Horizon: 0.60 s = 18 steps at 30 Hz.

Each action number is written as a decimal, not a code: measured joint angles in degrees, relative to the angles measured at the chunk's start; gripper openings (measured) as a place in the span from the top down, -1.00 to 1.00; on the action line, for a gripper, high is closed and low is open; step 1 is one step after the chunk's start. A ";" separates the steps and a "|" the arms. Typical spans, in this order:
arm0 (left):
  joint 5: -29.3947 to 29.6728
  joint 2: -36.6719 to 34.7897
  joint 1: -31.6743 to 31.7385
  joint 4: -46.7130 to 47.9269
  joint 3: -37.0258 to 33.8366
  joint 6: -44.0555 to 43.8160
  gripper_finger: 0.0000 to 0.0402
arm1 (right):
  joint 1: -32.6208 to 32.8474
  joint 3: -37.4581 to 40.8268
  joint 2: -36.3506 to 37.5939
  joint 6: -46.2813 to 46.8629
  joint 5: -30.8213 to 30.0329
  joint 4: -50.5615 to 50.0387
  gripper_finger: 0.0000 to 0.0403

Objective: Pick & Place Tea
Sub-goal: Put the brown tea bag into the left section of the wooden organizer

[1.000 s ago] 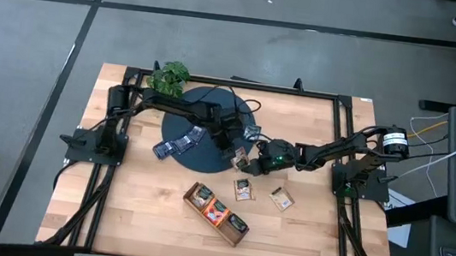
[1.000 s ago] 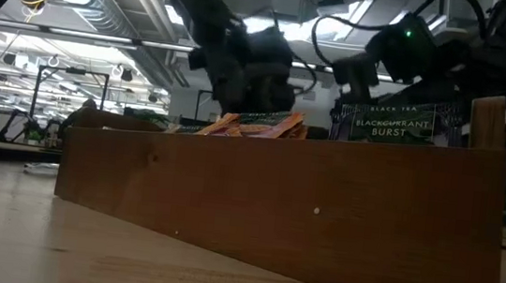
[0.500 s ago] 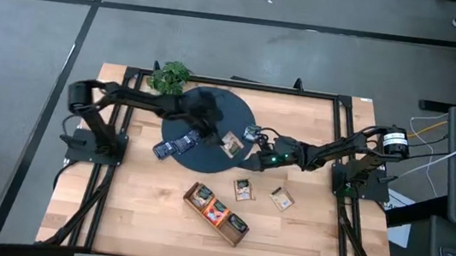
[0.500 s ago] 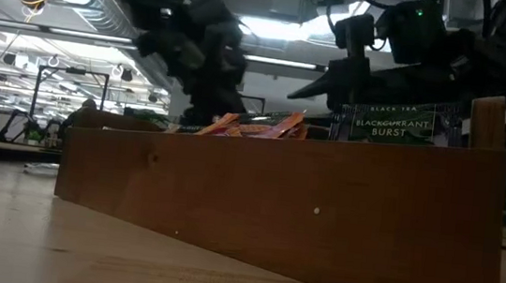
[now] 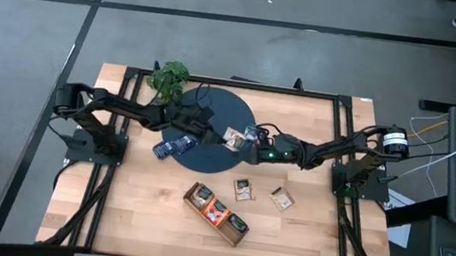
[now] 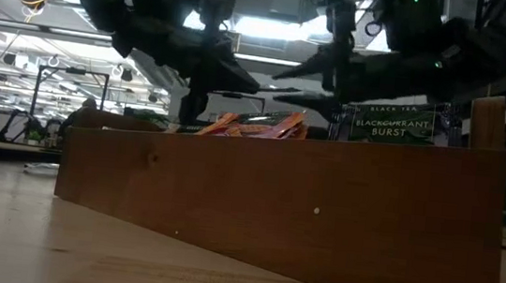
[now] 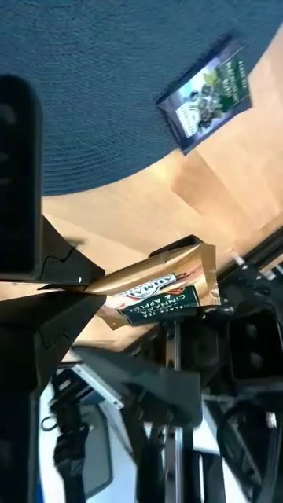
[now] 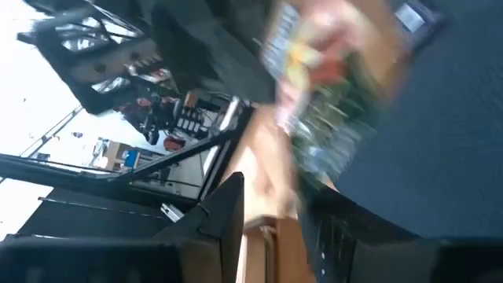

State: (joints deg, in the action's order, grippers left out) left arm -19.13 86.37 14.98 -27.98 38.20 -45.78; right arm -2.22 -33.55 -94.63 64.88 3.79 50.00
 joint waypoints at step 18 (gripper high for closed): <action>0.31 -0.15 0.59 -0.45 0.00 -1.05 0.97 | -0.13 -2.11 0.00 -1.12 -7.13 -1.24 0.79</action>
State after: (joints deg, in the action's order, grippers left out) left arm -18.82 86.21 15.57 -28.43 38.20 -46.83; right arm -2.35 -35.66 -94.63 63.77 -3.34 48.77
